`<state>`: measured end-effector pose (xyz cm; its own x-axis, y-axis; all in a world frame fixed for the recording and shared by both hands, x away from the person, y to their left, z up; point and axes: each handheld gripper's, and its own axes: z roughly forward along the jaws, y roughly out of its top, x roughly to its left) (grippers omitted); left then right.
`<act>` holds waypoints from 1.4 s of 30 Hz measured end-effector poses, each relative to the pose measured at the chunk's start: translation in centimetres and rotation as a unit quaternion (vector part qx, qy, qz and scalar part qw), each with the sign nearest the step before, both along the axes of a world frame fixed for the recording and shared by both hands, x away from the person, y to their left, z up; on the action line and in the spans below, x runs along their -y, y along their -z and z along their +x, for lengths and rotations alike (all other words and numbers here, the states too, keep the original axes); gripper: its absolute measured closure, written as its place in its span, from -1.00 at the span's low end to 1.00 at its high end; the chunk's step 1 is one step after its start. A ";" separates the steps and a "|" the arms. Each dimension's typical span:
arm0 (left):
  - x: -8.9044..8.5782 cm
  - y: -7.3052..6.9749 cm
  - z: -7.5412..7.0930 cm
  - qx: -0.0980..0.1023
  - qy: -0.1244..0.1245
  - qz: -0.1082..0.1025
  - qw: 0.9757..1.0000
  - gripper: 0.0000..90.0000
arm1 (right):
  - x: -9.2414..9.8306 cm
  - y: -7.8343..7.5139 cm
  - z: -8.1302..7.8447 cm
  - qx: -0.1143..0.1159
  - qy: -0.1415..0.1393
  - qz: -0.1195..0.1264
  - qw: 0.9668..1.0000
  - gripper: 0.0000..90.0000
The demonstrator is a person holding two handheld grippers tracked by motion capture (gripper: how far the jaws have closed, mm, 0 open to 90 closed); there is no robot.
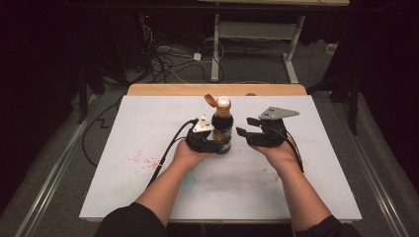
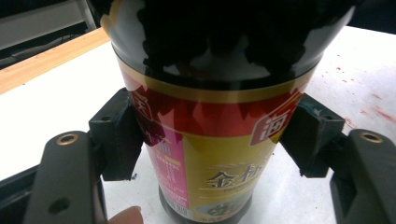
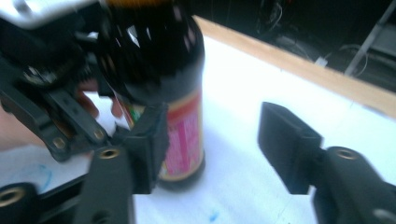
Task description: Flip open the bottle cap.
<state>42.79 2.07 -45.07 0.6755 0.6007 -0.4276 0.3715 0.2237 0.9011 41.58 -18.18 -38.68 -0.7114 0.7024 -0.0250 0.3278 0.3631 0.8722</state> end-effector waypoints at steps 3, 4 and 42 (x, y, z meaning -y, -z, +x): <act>0.0 0.0 0.0 0.000 0.000 0.000 1.000 -0.38 | 0.3 1.2 0.2 -0.015 0.005 0.000 1.000 -0.32; 0.0 0.0 0.0 0.001 0.000 0.000 1.000 -0.38 | 0.4 1.6 0.2 -0.019 0.009 -0.001 1.000 -0.36; -5.1 3.7 -2.7 -0.083 -0.045 0.030 0.995 -1.00 | 3.3 8.8 -2.5 -0.064 0.064 -0.031 0.995 -0.99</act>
<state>40.11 7.20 -48.75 0.5407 0.6837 -0.4902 0.4966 0.2109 0.8420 39.03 -21.46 -47.45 -0.6171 0.7868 0.0138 0.4819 0.3639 0.7971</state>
